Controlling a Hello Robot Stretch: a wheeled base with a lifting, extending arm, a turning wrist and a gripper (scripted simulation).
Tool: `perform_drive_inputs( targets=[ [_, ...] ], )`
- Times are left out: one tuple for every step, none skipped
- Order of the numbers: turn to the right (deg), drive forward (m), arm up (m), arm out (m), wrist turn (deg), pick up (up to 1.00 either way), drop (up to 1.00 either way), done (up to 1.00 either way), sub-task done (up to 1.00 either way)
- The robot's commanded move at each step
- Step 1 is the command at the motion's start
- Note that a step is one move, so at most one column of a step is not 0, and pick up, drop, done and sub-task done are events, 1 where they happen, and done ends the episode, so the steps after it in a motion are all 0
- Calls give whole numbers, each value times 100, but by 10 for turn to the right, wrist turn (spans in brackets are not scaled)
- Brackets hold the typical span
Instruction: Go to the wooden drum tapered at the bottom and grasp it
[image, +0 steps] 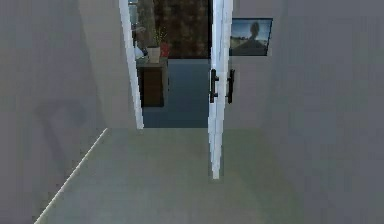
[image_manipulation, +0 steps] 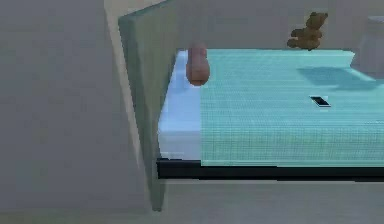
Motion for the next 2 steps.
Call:
perform_drive_inputs(
  targets=[
    [0, 80, 0, 0, 0, 0, 0, 0, 0],
    [-270, 0, 0, 0, 0, 0, 0, 0, 0]
  ],
)
